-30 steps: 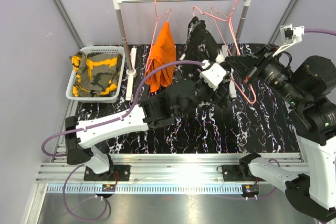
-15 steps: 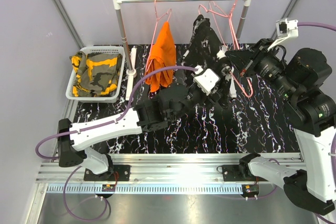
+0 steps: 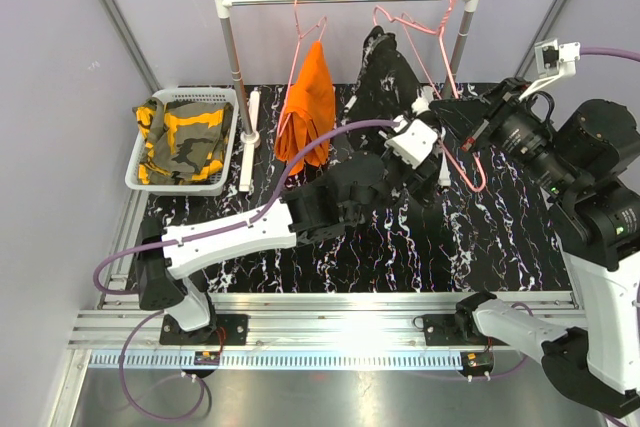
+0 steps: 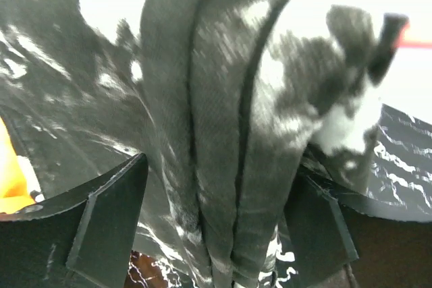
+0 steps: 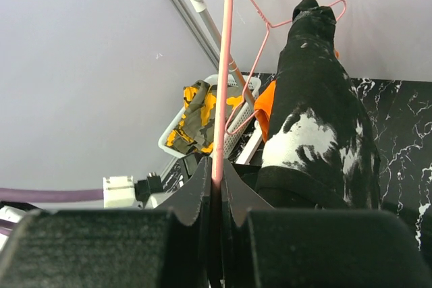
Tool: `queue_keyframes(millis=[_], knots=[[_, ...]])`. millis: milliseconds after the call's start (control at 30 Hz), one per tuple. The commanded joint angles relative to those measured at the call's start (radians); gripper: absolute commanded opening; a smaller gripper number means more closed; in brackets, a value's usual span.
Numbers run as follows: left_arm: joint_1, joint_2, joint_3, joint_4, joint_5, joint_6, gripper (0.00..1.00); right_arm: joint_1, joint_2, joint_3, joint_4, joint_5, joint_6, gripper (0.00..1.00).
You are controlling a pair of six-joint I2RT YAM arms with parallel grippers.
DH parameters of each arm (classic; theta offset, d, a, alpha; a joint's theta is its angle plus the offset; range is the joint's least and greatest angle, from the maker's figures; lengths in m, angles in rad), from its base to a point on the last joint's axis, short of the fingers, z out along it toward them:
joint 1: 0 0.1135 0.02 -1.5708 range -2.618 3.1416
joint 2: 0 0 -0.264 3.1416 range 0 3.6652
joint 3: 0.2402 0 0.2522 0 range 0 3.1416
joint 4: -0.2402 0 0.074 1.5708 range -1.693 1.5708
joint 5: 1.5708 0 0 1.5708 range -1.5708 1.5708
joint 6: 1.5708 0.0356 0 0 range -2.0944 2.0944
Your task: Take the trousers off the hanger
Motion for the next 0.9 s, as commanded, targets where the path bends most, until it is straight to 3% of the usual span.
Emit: queue_keyframes(millis=[0, 100, 133, 200, 233, 433, 600, 867], knots=[[0.004, 0.012, 0.098, 0.09, -0.075, 0.01, 0.75, -0.004, -0.042, 0.05, 0.266, -0.045, 0.016, 0.0], [0.004, 0.024, 0.134, 0.112, -0.121, 0.022, 0.46, -0.004, -0.05, 0.016, 0.269, -0.045, 0.019, 0.0], [0.005, 0.021, 0.141, 0.122, -0.123, 0.019, 0.3, -0.004, -0.048, 0.004, 0.267, -0.034, 0.016, 0.0], [0.005, 0.019, 0.167, 0.132, -0.135, 0.013, 0.16, -0.004, -0.048, -0.031, 0.261, -0.021, 0.006, 0.0], [0.005, 0.018, 0.177, 0.147, -0.155, 0.006, 0.0, -0.002, -0.045, -0.056, 0.257, -0.016, -0.001, 0.0], [0.005, -0.02, 0.192, 0.214, -0.273, -0.017, 0.0, -0.004, -0.036, -0.16, 0.207, 0.142, -0.063, 0.0], [0.01, -0.072, 0.217, 0.227, -0.314, -0.022, 0.0, -0.004, -0.083, -0.35, 0.194, 0.245, -0.075, 0.0], [0.056, -0.112, 0.328, 0.097, -0.255, -0.123, 0.0, -0.004, -0.14, -0.548, 0.151, 0.3, -0.084, 0.0]])
